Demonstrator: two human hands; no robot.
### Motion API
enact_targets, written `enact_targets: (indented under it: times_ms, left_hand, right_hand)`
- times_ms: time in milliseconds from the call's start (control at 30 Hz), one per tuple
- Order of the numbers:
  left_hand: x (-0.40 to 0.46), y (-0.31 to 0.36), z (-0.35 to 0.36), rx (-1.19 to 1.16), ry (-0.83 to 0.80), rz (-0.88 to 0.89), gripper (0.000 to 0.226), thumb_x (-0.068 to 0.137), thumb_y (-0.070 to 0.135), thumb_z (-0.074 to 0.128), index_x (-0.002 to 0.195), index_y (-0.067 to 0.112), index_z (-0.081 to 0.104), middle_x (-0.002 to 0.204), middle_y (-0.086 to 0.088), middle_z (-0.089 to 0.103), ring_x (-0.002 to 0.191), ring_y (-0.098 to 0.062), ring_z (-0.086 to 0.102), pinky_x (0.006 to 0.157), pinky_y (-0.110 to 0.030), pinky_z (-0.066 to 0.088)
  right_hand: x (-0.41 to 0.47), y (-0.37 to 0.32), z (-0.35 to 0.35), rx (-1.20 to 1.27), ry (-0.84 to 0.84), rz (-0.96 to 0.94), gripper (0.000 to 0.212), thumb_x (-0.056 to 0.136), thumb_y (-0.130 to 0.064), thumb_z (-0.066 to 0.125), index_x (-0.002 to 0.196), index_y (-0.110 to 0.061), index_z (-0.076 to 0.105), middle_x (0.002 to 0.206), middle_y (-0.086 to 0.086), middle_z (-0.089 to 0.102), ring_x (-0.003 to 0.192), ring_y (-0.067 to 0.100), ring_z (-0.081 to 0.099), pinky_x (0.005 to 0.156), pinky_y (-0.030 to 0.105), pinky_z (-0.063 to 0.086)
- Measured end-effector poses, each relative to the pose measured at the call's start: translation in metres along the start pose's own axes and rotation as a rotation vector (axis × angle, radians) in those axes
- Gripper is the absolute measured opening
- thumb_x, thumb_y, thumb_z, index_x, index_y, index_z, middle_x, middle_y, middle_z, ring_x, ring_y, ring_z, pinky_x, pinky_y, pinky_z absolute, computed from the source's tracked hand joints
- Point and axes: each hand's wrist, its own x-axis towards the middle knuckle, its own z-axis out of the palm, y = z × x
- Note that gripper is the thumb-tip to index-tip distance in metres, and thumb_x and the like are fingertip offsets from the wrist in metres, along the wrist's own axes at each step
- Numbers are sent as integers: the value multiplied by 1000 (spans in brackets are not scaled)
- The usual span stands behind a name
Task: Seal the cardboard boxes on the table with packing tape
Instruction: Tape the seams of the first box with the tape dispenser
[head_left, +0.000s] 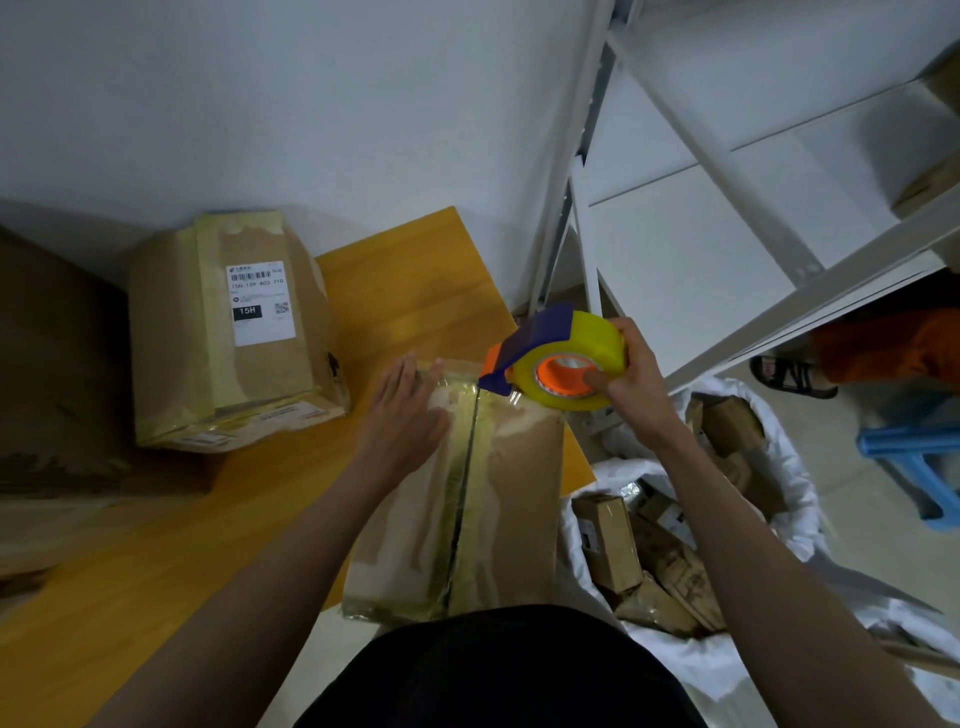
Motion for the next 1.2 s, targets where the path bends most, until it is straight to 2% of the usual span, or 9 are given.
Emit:
enact_targets:
  times_ms: [233, 367, 467, 633, 833, 933, 1033, 1133, 1200]
  left_hand:
    - [8, 22, 8, -9, -15, 34, 71, 98, 45, 18, 160, 11, 9, 169, -8, 4, 155, -23, -1, 124, -41, -2]
    - [8, 24, 18, -57, -36, 63, 82, 95, 63, 28, 161, 21, 4, 169, -5, 0, 155, -29, -5, 125, -46, 1]
    - [10, 20, 18, -44, -56, 76, 88, 91, 68, 28, 161, 24, 0, 169, -2, -5, 154, -29, -9, 124, -47, -1]
    - [5, 14, 20, 24, -41, 73, 88, 87, 72, 25, 160, 26, 9, 168, -1, 8, 155, -30, 0, 124, -54, 8]
    - [-12, 11, 24, 120, 26, 61, 79, 89, 75, 27, 154, 29, 23, 167, -1, 17, 152, -34, 16, 120, -57, 19]
    - [-16, 12, 25, 123, 31, 34, 80, 90, 77, 21, 156, 32, 21, 168, 1, 12, 153, -33, 13, 120, -56, 14]
    - [-18, 16, 24, 78, 23, -5, 81, 90, 79, 20, 158, 38, 4, 169, 4, 5, 154, -30, 7, 120, -57, 10]
    - [-19, 19, 22, 62, 6, -18, 83, 89, 80, 21, 158, 40, -2, 169, 5, 0, 154, -28, 4, 118, -62, 11]
    - [-18, 18, 21, 60, -12, -27, 84, 88, 81, 20, 158, 39, -1, 169, 6, -1, 154, -28, 4, 117, -65, 10]
  right_hand:
    - [0, 9, 7, -34, 14, -46, 55, 81, 8, 70, 122, -20, 47, 107, -13, 55, 91, -17, 57, 71, 7, 47]
    - [-7, 9, 10, 2, 23, -53, 52, 78, -13, 71, 121, -31, 47, 111, -14, 57, 96, -12, 60, 75, 12, 52]
    - [-10, 10, 13, 28, 36, -84, 50, 77, -21, 72, 119, -36, 49, 115, -10, 60, 106, 4, 62, 82, 26, 56]
    - [-17, 21, 15, 16, 23, -100, 55, 75, -43, 72, 124, -38, 47, 120, 5, 60, 111, 24, 62, 84, 43, 58]
    - [-28, 18, 27, 2, 16, -141, 57, 79, -53, 71, 125, -30, 46, 115, -9, 59, 106, 6, 60, 79, 23, 50]
    - [-28, 13, 25, 2, 9, -142, 53, 79, -40, 73, 124, -28, 46, 113, -18, 57, 104, -2, 58, 79, 19, 48]
    - [-26, 11, 19, 9, 4, -129, 51, 76, -23, 72, 120, -29, 47, 110, -14, 57, 101, 1, 58, 77, 20, 49]
    - [-26, 14, 10, -8, -4, -118, 57, 75, -21, 74, 124, -29, 47, 114, -5, 59, 106, 16, 60, 80, 30, 52]
    - [-30, 19, -2, 17, 25, -107, 57, 74, -19, 74, 125, -24, 48, 115, -3, 59, 107, 8, 60, 80, 25, 53]
